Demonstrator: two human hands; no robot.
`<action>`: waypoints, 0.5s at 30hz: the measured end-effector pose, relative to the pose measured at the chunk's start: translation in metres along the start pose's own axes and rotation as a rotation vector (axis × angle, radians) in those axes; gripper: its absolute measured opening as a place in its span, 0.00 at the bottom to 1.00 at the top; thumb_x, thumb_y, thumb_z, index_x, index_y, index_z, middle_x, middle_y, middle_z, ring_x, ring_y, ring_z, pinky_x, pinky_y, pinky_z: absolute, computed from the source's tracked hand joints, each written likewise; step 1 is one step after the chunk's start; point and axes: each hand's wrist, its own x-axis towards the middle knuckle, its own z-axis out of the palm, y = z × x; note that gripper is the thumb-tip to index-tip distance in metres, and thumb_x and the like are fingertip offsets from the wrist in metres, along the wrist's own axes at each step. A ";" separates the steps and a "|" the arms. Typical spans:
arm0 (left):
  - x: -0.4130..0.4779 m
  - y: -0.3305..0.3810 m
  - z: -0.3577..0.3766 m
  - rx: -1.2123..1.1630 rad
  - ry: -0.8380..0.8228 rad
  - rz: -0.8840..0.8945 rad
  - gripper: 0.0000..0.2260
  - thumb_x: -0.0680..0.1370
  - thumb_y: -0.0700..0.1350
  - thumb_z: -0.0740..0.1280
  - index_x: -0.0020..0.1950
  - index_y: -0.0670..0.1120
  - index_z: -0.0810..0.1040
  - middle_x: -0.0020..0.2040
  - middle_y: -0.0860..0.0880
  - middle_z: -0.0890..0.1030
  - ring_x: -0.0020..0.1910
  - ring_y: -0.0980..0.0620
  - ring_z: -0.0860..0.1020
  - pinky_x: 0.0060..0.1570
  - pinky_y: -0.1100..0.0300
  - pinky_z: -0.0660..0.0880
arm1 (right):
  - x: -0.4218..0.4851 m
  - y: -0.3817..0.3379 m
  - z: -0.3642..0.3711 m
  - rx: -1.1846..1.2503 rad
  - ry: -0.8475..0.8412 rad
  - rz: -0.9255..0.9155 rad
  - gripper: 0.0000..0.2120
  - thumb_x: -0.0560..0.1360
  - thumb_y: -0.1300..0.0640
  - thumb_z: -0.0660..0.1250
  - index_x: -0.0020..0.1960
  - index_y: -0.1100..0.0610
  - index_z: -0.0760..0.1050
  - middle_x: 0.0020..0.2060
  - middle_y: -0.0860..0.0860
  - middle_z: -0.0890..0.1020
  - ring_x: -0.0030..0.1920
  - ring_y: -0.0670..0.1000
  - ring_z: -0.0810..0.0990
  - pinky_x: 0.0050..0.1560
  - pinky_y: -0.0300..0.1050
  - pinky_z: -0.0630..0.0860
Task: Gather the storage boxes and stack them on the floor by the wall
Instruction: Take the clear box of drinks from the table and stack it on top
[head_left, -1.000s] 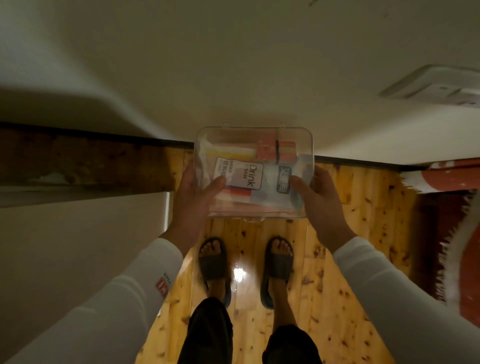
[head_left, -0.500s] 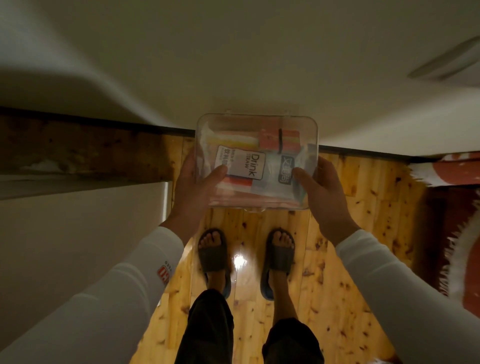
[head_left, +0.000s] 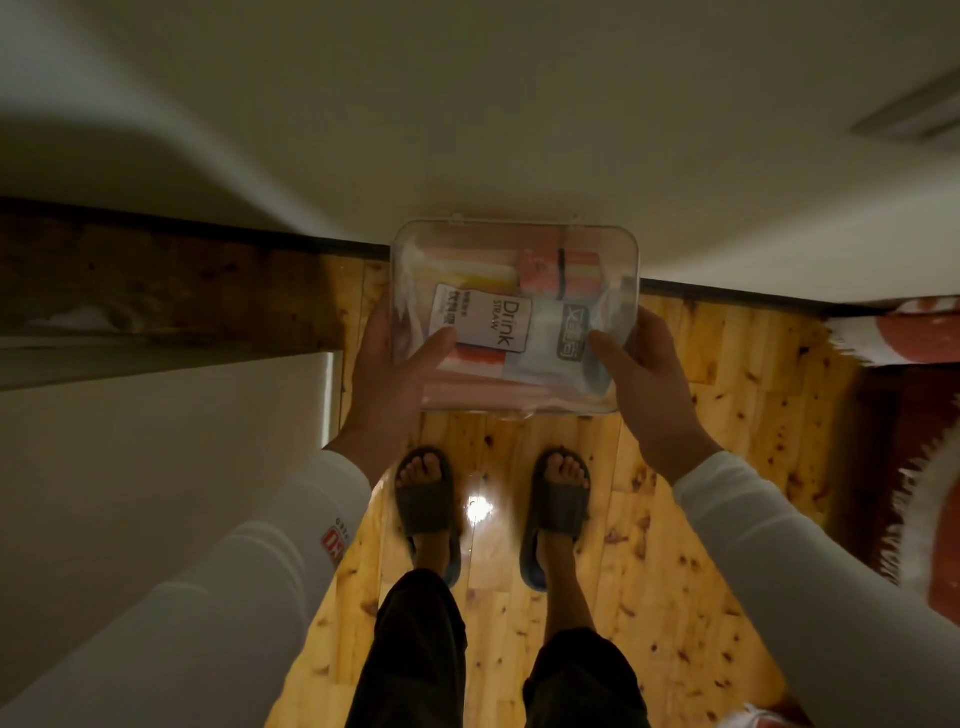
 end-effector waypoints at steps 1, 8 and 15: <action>0.000 0.000 0.000 0.012 0.003 0.000 0.30 0.75 0.43 0.72 0.75 0.57 0.66 0.67 0.57 0.77 0.61 0.64 0.76 0.47 0.73 0.76 | 0.000 0.000 0.000 0.002 0.000 0.000 0.16 0.76 0.59 0.67 0.59 0.43 0.71 0.56 0.47 0.79 0.54 0.44 0.81 0.46 0.38 0.79; -0.003 0.006 -0.001 0.063 0.022 0.004 0.30 0.75 0.48 0.72 0.75 0.59 0.65 0.70 0.57 0.74 0.65 0.64 0.73 0.51 0.69 0.73 | -0.008 -0.003 0.000 -0.082 0.030 -0.006 0.17 0.76 0.54 0.67 0.60 0.38 0.69 0.56 0.42 0.77 0.53 0.38 0.78 0.45 0.34 0.78; -0.013 0.032 0.002 0.055 0.087 0.030 0.20 0.77 0.52 0.68 0.66 0.67 0.68 0.52 0.77 0.75 0.49 0.81 0.72 0.41 0.76 0.73 | -0.018 -0.025 0.003 -0.136 0.088 -0.062 0.16 0.76 0.54 0.67 0.52 0.34 0.68 0.52 0.35 0.75 0.48 0.26 0.74 0.37 0.22 0.72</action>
